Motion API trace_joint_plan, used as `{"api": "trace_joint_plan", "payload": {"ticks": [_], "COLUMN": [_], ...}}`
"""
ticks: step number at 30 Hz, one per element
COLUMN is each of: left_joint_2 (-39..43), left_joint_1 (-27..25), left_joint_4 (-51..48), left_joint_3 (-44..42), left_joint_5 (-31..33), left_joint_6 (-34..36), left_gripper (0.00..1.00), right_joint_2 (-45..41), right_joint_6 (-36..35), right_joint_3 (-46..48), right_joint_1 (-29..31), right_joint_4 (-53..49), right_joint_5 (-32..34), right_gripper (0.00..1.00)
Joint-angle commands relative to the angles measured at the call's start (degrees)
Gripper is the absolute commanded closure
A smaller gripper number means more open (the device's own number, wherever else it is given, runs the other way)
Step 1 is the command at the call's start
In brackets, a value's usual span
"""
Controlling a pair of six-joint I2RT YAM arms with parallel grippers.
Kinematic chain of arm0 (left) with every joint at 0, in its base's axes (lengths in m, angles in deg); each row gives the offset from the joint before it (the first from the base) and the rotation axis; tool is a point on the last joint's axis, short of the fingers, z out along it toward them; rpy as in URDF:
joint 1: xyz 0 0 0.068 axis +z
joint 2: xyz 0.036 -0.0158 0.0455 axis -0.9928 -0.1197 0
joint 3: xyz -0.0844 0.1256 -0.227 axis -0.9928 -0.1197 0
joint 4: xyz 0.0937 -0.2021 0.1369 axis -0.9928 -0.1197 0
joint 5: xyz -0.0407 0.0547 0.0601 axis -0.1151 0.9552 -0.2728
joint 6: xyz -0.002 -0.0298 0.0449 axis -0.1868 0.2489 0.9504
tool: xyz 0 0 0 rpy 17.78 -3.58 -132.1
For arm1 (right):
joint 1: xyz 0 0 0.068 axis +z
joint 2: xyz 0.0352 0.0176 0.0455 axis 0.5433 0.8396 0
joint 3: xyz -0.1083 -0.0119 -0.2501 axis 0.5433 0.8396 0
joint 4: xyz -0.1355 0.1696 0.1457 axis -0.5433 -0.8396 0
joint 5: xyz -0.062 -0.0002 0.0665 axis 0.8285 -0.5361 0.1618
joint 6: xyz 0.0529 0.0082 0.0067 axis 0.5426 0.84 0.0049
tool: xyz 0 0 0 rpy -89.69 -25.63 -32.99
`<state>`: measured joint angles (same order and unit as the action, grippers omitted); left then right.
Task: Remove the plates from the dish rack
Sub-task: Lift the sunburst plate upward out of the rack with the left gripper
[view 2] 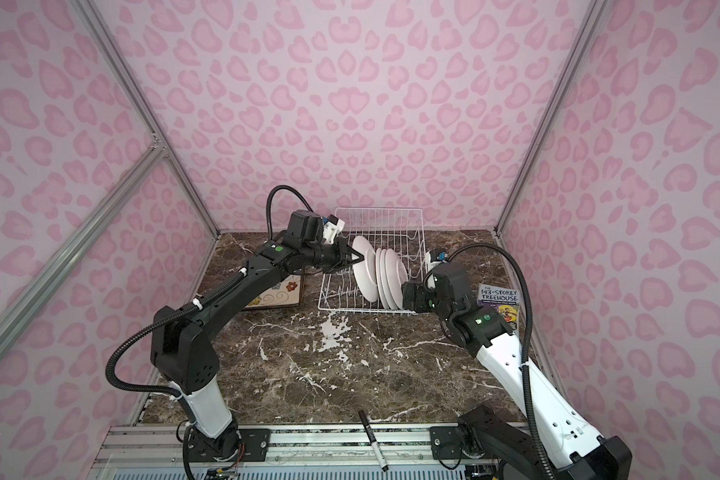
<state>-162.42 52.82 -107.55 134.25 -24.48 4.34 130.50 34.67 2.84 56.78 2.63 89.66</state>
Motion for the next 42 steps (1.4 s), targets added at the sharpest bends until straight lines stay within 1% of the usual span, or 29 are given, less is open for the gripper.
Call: {"api": "trace_joint_plan", "payload": {"ticks": [1, 10, 16, 23, 26, 30, 34, 39, 42], "left_joint_2": [1.69, 3.97, 5.38, 6.10, 6.43, 6.73, 8.10, 10.55, 11.83], "left_joint_1": [0.33, 0.86, 2.38, 3.57, 3.80, 4.11, 4.20, 4.18, 4.16], "left_joint_4": [1.64, 1.44, 1.34, 1.22, 0.46, -3.66, -5.93, -6.65, -7.67], "left_joint_3": [0.22, 0.38, 1.07, 1.70, 2.30, 5.11, 6.79, 7.08, 6.93], "left_joint_5": [0.01, 0.12, 0.36, -0.61, -1.13, -0.16, 2.58, 4.89, 5.93], "left_joint_6": [0.45, 0.51, -0.03, 1.29, 4.02, 9.82, 15.48, 23.73, 29.89], "left_gripper": [0.96, 0.97, 0.96, 0.97, 0.96, 0.96, 0.96, 0.96, 0.96], "right_joint_2": [0.26, 0.08, 0.01, -0.28, 0.16, 1.02, 1.23, 1.78, 2.77], "right_joint_6": [0.02, 0.37, 0.98, 1.25, 0.99, 1.35, 3.58, 5.76, 8.47], "right_joint_3": [-0.17, 0.04, 0.33, 0.81, -0.01, -1.10, -2.43, -4.01, -4.99], "right_joint_1": [0.01, 0.04, 0.03, 0.03, 0.03, 0.03, -0.40, -1.32, -3.10], "right_joint_4": [0.54, 1.06, 1.40, 2.12, 2.20, 2.62, 5.24, 7.67, 8.43], "right_joint_5": [-0.19, -0.41, -0.46, 0.04, -0.09, -0.29, -3.16, -5.07, -8.68], "right_gripper": [0.01, 0.01, 0.01, 0.01, 0.01, 0.01, 0.01, 0.01, 0.01]}}
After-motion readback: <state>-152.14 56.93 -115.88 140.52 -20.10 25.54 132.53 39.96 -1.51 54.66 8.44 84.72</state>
